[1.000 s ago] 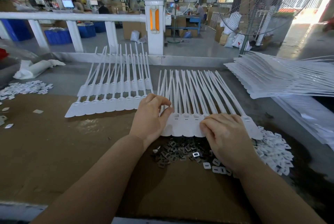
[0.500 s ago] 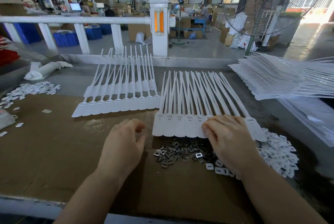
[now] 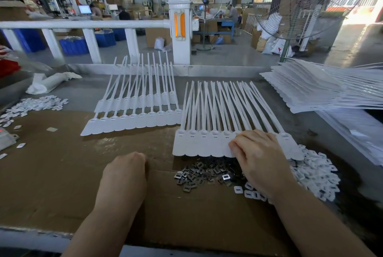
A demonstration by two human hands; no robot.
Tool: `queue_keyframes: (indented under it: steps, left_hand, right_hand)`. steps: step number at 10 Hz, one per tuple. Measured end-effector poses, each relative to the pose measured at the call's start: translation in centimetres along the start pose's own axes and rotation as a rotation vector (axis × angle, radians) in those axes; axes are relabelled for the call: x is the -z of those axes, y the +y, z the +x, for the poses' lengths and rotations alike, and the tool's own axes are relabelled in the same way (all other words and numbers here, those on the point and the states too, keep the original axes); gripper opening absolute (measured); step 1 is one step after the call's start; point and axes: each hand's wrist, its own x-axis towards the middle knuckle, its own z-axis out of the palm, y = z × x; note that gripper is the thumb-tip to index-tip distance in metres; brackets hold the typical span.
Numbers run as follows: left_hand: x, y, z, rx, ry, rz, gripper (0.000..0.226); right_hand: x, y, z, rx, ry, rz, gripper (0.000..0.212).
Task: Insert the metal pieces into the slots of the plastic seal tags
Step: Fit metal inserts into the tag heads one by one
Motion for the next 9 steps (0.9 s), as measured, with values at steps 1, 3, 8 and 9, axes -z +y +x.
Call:
queue_keyframes:
  steps: [1, 3, 8, 9]
  left_hand:
    - [0.3, 0.4, -0.1, -0.023, 0.015, -0.103, 0.034]
    - [0.3, 0.9, 0.1, -0.086, 0.004, -0.240, 0.021]
    - [-1.0, 2.5, -0.8, -0.158, 0.019, -0.278, 0.022]
    - [-0.9, 2.4, -0.7, -0.145, -0.012, -0.296, 0.014]
  right_hand:
    - [-0.1, 0.0, 0.0, -0.001, 0.005, 0.008, 0.035]
    - [-0.1, 0.0, 0.0, -0.004, 0.014, 0.016, 0.035]
    - [0.2, 0.0, 0.0, -0.025, 0.001, 0.051, 0.037]
    - [0.2, -0.1, 0.0, -0.028, -0.002, 0.058, 0.037]
